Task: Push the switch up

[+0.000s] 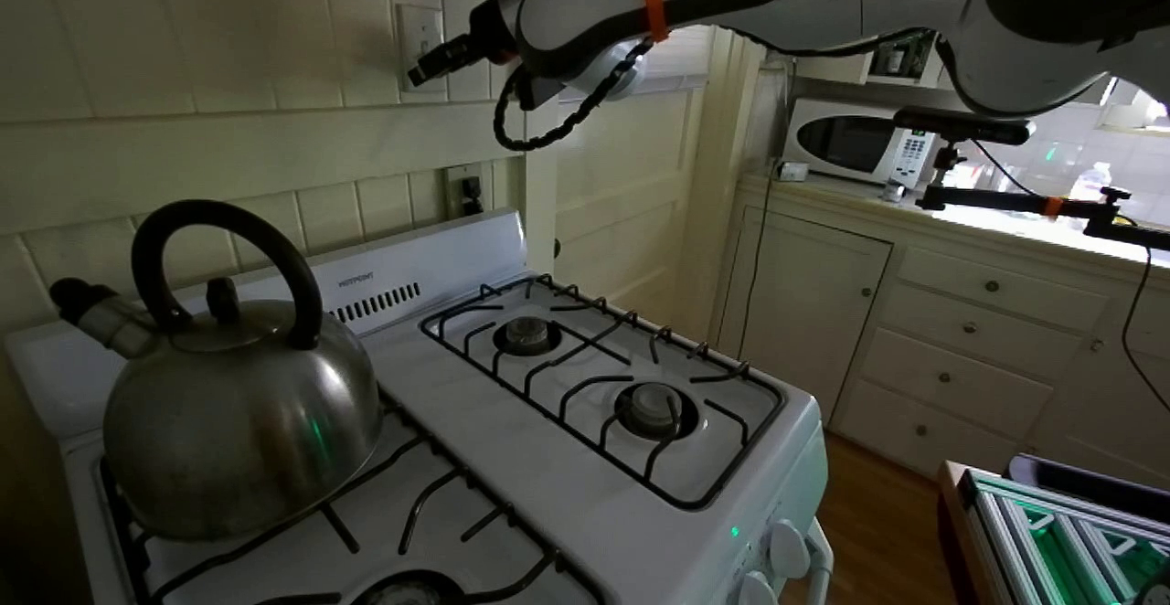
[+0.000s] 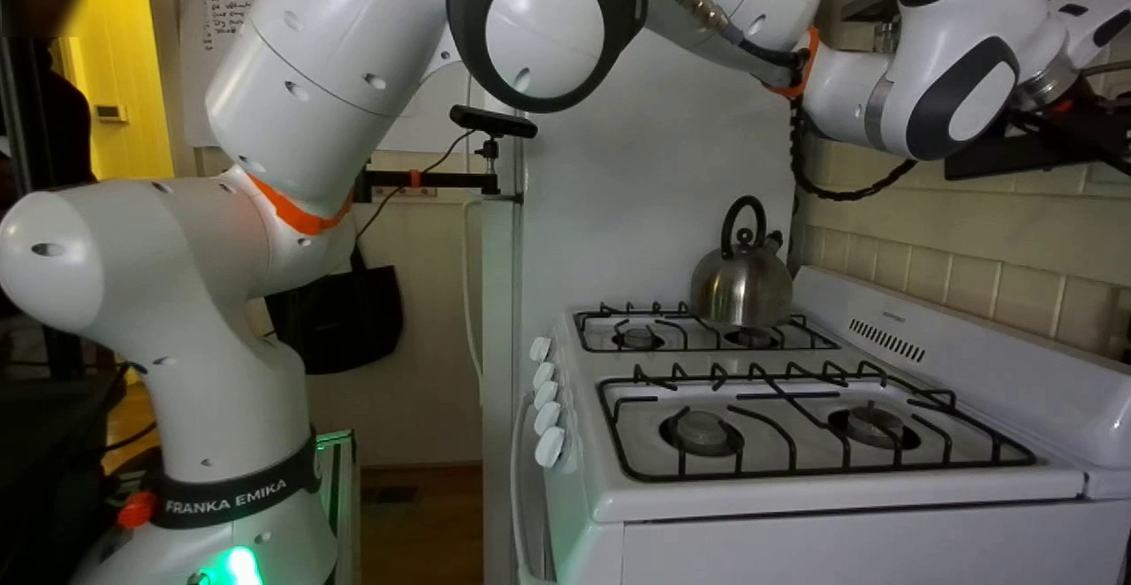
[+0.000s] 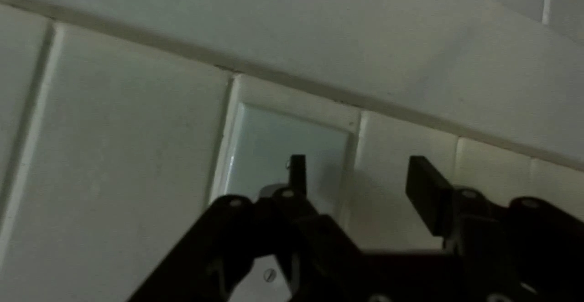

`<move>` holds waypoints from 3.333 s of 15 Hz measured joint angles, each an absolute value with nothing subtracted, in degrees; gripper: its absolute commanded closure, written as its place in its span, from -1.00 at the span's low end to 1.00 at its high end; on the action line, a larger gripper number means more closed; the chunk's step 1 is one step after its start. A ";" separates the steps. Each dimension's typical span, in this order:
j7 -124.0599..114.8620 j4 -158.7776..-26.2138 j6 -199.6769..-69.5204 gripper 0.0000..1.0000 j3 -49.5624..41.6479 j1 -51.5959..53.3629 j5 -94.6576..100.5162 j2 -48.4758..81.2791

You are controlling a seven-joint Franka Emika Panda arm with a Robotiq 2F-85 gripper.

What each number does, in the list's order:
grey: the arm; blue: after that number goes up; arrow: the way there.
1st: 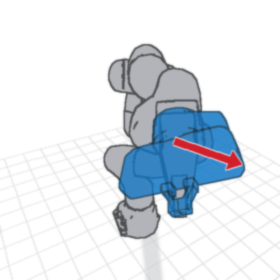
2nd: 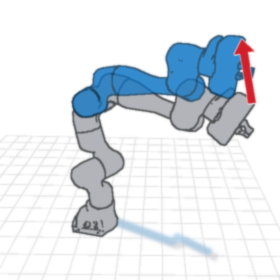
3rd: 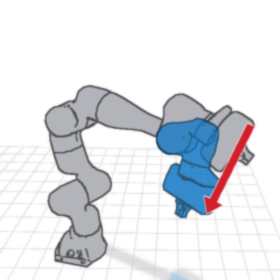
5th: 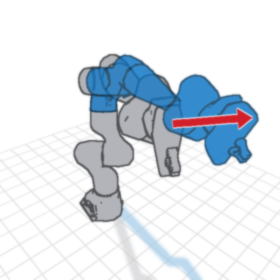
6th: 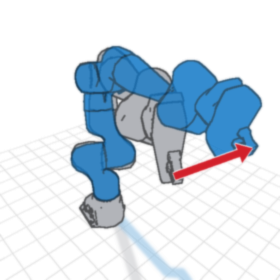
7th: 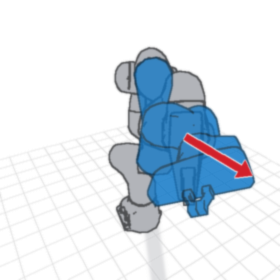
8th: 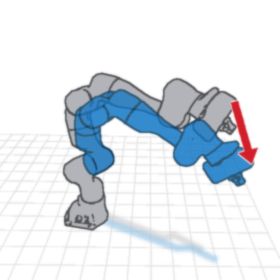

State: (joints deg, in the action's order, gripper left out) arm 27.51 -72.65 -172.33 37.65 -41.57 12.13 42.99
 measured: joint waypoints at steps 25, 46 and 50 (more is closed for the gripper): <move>24.70 -70.56 -181.08 1.00 23.92 -32.93 12.56 43.05; 10.42 -68.53 -185.29 1.00 9.21 -23.84 11.51 42.97; 9.22 -68.58 -185.29 1.00 9.49 -24.00 11.51 42.93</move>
